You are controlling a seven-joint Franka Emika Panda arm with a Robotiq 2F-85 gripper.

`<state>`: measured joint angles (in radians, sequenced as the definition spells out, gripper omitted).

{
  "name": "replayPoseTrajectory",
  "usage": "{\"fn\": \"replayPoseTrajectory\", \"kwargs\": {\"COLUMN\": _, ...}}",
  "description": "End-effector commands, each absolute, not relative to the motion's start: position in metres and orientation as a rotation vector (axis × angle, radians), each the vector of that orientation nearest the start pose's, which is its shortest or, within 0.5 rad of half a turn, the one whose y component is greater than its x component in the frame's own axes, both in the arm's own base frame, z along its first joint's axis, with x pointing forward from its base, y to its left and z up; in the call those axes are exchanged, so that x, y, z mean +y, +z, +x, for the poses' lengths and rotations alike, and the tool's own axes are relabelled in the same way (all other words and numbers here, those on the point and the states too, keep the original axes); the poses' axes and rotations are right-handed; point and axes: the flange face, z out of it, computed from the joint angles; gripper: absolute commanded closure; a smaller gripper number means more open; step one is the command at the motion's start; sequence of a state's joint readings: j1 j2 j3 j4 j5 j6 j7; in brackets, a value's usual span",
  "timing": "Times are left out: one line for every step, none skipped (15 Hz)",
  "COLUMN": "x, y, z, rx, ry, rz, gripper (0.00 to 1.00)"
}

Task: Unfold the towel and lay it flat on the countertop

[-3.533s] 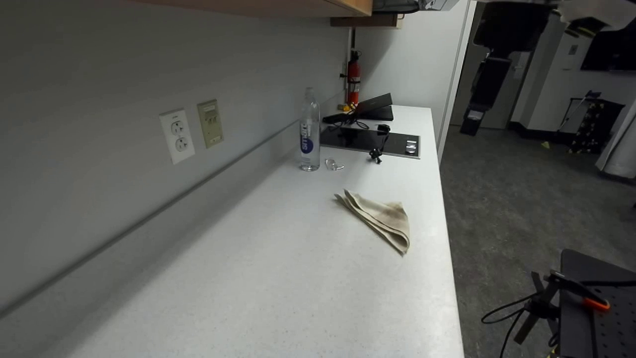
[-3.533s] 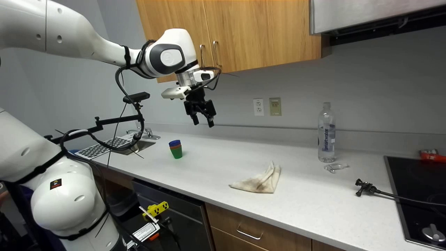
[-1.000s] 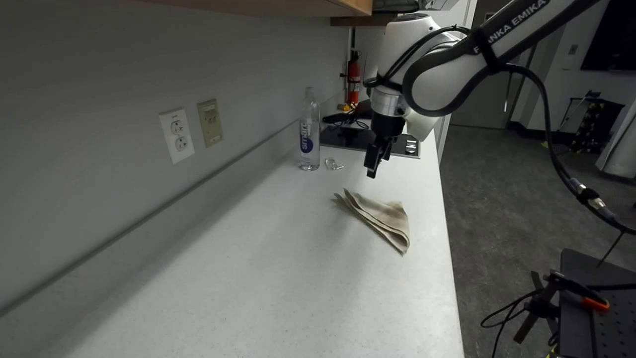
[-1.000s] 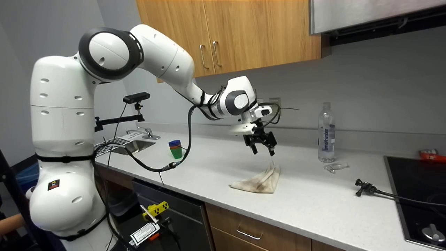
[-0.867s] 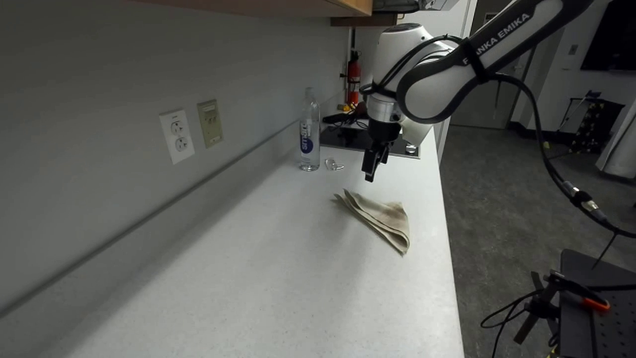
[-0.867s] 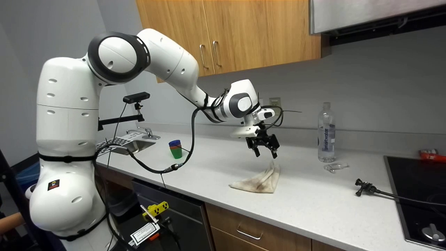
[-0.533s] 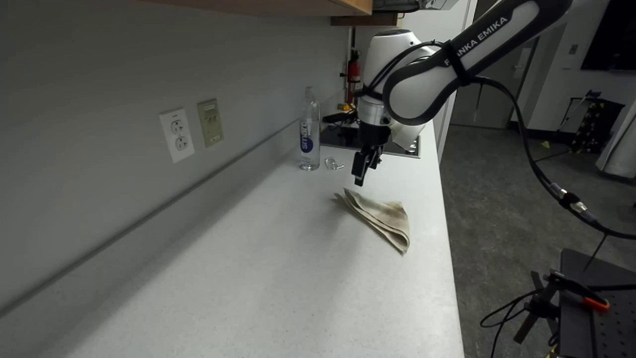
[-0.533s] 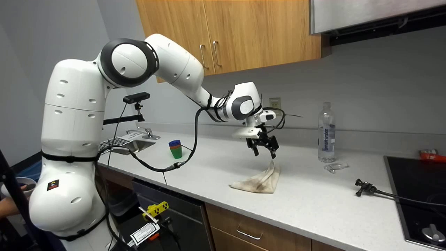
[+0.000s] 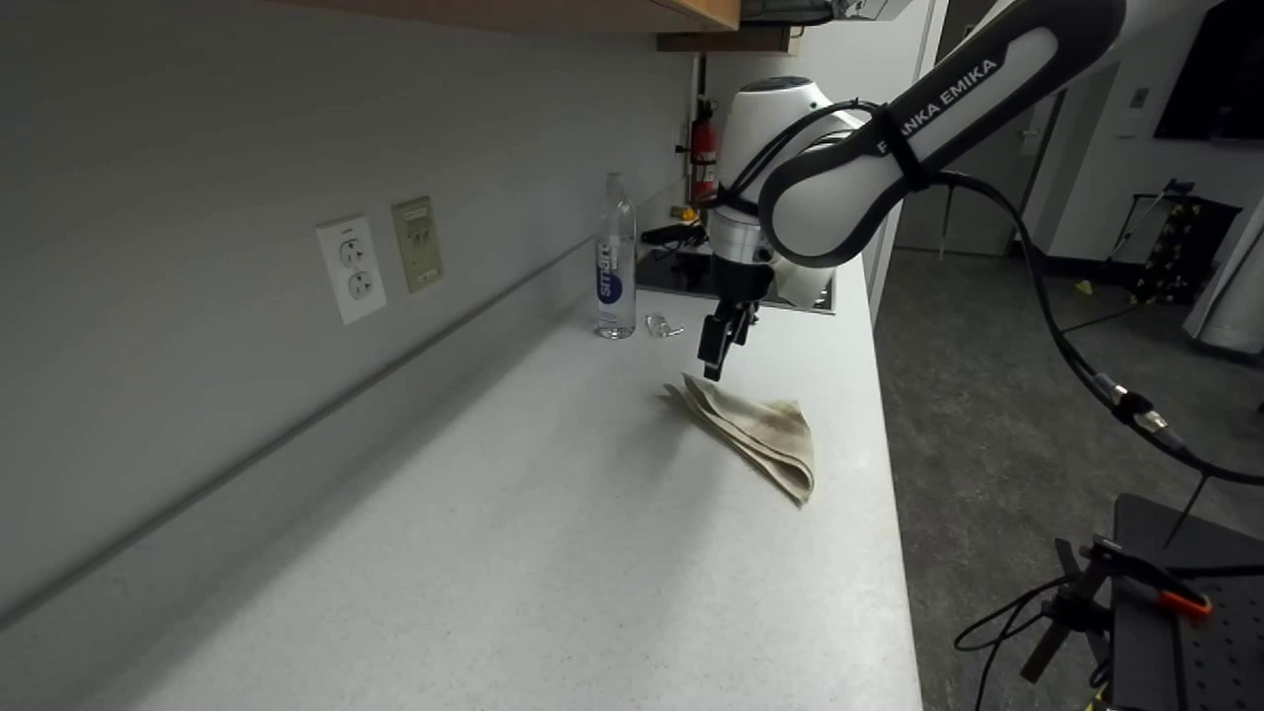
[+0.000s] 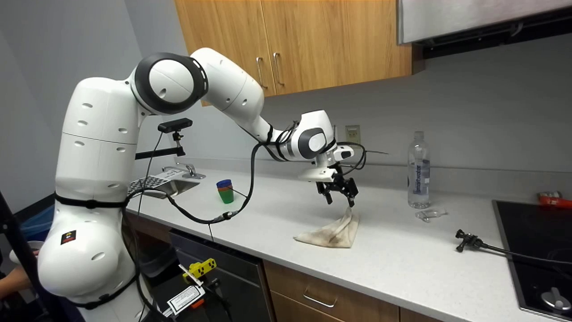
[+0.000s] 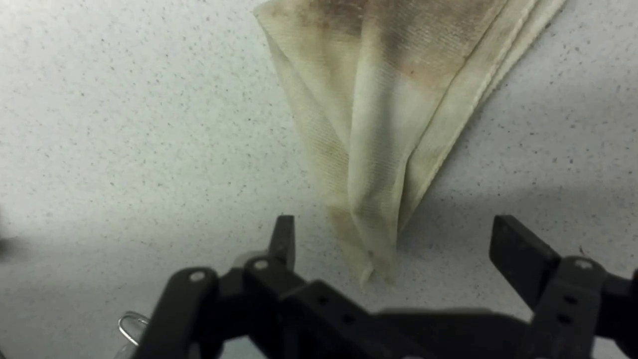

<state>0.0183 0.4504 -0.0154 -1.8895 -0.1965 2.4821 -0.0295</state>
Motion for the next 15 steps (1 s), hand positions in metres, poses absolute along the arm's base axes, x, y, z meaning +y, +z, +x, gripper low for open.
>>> {"fn": "replayPoseTrajectory", "kwargs": {"x": 0.008, "y": 0.262, "z": 0.663, "rx": -0.329, "ry": -0.322, "rz": -3.250, "gripper": 0.00}}
{"fn": "replayPoseTrajectory", "kwargs": {"x": 0.008, "y": 0.260, "z": 0.666, "rx": -0.331, "ry": -0.342, "rz": -3.244, "gripper": 0.00}}
{"fn": "replayPoseTrajectory", "kwargs": {"x": 0.007, "y": 0.258, "z": 0.669, "rx": -0.337, "ry": -0.366, "rz": -3.236, "gripper": 0.00}}
{"fn": "replayPoseTrajectory", "kwargs": {"x": 0.005, "y": 0.257, "z": 0.672, "rx": -0.338, "ry": -0.383, "rz": -3.228, "gripper": 0.00}}
{"fn": "replayPoseTrajectory", "kwargs": {"x": 0.004, "y": 0.255, "z": 0.674, "rx": -0.346, "ry": -0.396, "rz": -3.224, "gripper": 0.00}}
{"fn": "replayPoseTrajectory", "kwargs": {"x": 0.002, "y": 0.254, "z": 0.676, "rx": -0.356, "ry": -0.404, "rz": -3.220, "gripper": 0.00}}
{"fn": "replayPoseTrajectory", "kwargs": {"x": 0.000, "y": 0.254, "z": 0.677, "rx": -0.355, "ry": -0.405, "rz": -3.207, "gripper": 0.02}}
{"fn": "replayPoseTrajectory", "kwargs": {"x": -0.001, "y": 0.251, "z": 0.677, "rx": -0.358, "ry": -0.394, "rz": -3.199, "gripper": 0.07}}
{"fn": "replayPoseTrajectory", "kwargs": {"x": -0.002, "y": 0.249, "z": 0.678, "rx": -0.360, "ry": -0.384, "rz": -3.188, "gripper": 0.07}}
{"fn": "replayPoseTrajectory", "kwargs": {"x": -0.004, "y": 0.246, "z": 0.679, "rx": -0.359, "ry": -0.370, "rz": -3.177, "gripper": 0.14}}
{"fn": "replayPoseTrajectory", "kwargs": {"x": -0.005, "y": 0.242, "z": 0.680, "rx": -0.362, "ry": -0.363, "rz": -3.169, "gripper": 0.16}}
{"fn": "replayPoseTrajectory", "kwargs": {"x": -0.006, "y": 0.239, "z": 0.681, "rx": -0.370, "ry": -0.353, "rz": -3.160, "gripper": 0.21}}
{"fn": "replayPoseTrajectory", "kwargs": {"x": -0.007, "y": 0.235, "z": 0.682, "rx": -0.377, "ry": -0.344, "rz": -3.155, "gripper": 0.28}}
{"fn": "replayPoseTrajectory", "kwargs": {"x": -0.008, "y": 0.231, "z": 0.683, "rx": -0.377, "ry": -0.334, "rz": -3.146, "gripper": 0.25}}
{"fn": "replayPoseTrajectory", "kwargs": {"x": -0.008, "y": 0.228, "z": 0.685, "rx": -0.373, "ry": -0.326, "rz": -3.143, "gripper": 0.36}}
